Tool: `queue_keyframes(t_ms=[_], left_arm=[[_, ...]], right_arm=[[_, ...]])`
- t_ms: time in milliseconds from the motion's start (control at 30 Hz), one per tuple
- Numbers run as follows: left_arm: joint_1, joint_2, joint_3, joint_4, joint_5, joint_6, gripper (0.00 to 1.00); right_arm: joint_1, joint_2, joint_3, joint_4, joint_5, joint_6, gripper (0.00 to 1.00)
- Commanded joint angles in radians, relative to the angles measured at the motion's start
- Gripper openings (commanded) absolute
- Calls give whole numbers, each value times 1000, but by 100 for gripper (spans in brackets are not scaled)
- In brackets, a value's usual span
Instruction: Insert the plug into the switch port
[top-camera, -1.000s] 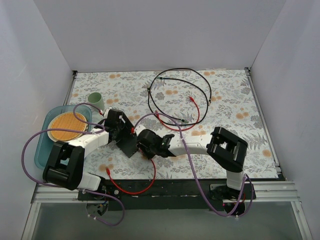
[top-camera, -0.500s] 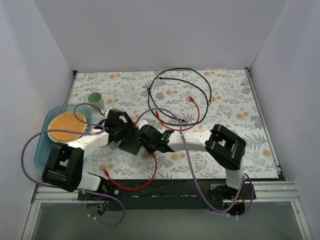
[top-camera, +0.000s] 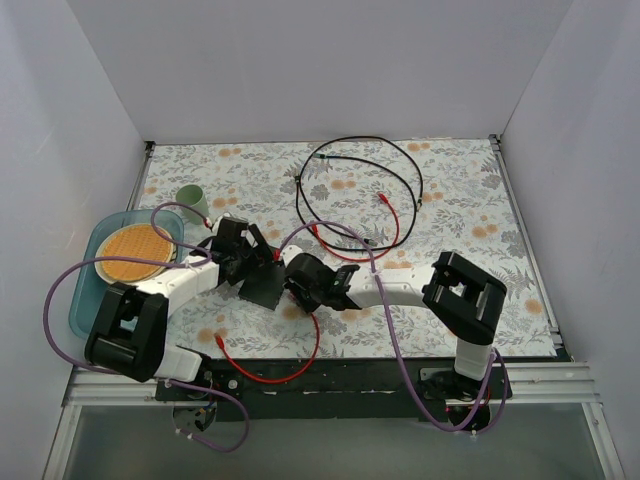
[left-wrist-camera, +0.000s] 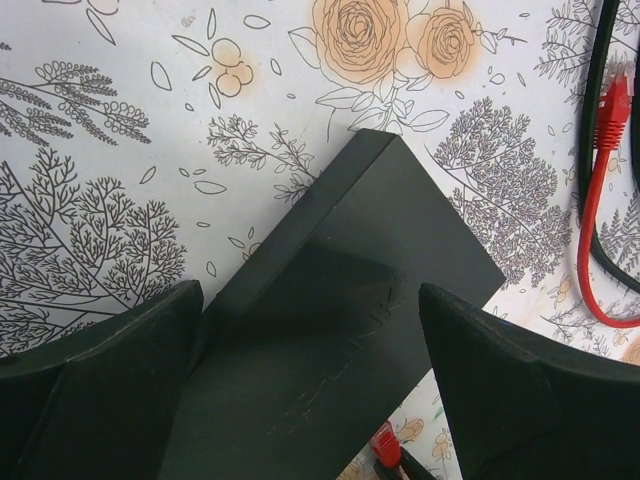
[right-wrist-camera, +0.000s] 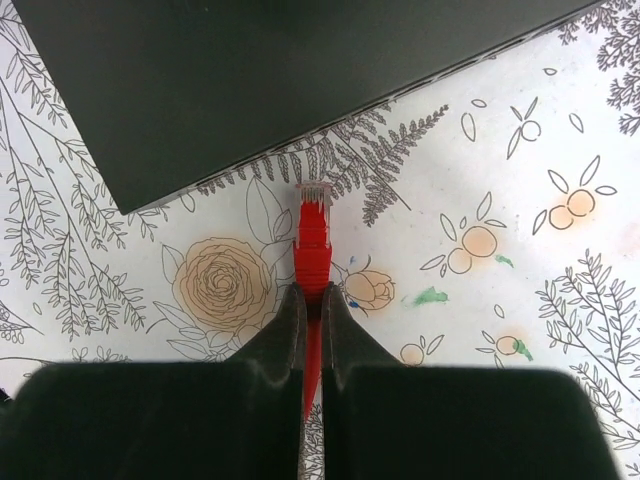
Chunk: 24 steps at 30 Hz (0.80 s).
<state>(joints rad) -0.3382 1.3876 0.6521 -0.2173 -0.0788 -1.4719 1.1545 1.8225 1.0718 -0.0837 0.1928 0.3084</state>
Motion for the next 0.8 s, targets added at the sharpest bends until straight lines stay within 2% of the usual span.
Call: queue_keyframes(t_ms=[0, 767], left_arm=[[-4, 39, 3, -53, -29, 30, 90], [1, 57, -3, -8, 70, 56, 90]], right_arm=[[11, -9, 2, 30, -32, -17, 1], [25, 74, 119, -21, -38, -25, 1]])
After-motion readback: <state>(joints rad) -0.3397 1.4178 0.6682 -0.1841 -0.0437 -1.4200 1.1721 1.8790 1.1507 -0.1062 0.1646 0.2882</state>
